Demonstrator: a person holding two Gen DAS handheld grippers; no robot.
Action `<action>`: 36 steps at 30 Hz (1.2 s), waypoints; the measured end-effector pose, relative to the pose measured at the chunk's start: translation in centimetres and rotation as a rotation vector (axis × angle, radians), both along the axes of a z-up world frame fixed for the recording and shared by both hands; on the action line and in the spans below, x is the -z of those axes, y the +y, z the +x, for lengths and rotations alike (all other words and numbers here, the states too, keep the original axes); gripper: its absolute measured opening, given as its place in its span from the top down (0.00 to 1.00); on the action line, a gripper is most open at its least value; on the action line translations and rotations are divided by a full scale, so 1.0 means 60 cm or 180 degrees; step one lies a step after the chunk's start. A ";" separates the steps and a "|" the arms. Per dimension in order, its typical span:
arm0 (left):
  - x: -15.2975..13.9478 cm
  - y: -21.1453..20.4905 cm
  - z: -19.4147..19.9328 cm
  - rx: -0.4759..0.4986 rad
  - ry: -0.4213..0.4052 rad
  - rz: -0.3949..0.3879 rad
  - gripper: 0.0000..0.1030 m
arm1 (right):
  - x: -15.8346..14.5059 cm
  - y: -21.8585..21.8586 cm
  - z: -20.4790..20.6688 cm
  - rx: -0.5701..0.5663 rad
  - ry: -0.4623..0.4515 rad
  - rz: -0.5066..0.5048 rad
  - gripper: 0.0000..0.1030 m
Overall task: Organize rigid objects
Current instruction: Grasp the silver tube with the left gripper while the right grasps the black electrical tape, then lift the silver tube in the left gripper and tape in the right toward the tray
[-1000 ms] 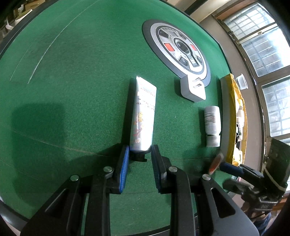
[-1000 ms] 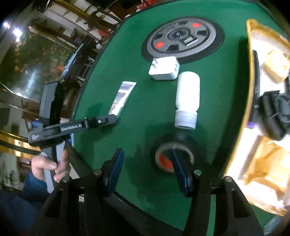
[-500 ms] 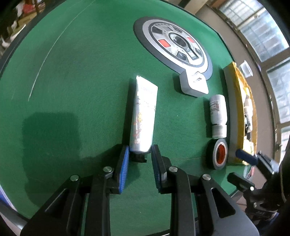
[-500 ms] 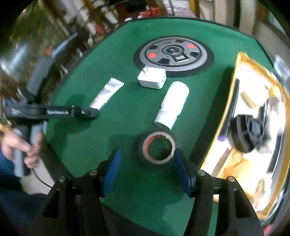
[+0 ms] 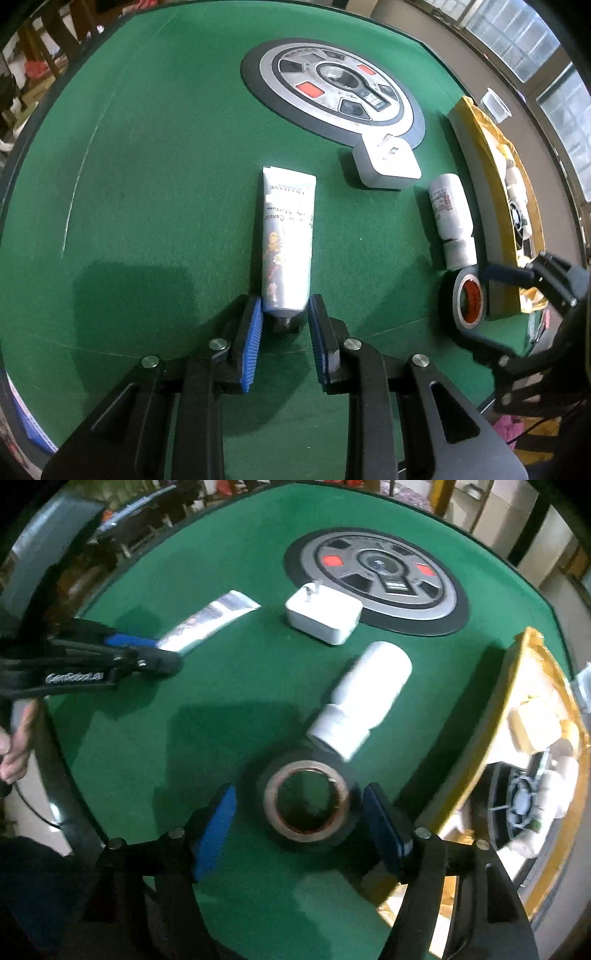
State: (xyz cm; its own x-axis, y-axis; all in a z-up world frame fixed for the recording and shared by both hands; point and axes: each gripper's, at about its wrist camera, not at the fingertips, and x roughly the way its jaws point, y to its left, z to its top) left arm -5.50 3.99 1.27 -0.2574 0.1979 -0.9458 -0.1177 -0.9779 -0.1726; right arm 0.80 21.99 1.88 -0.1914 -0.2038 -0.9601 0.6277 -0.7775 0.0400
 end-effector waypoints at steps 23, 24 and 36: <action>-0.005 0.019 0.033 -0.0023 0.0404 -0.0268 0.79 | 0.014 0.028 0.030 0.0198 -0.0082 -0.0241 0.45; -0.007 0.018 0.035 -0.0027 0.0423 -0.0276 0.79 | 0.011 0.028 0.039 0.0208 -0.0092 -0.0283 0.45; -0.045 0.012 0.057 0.0004 0.0612 -0.0326 0.79 | -0.013 0.016 0.053 0.0355 -0.0093 -0.0583 0.45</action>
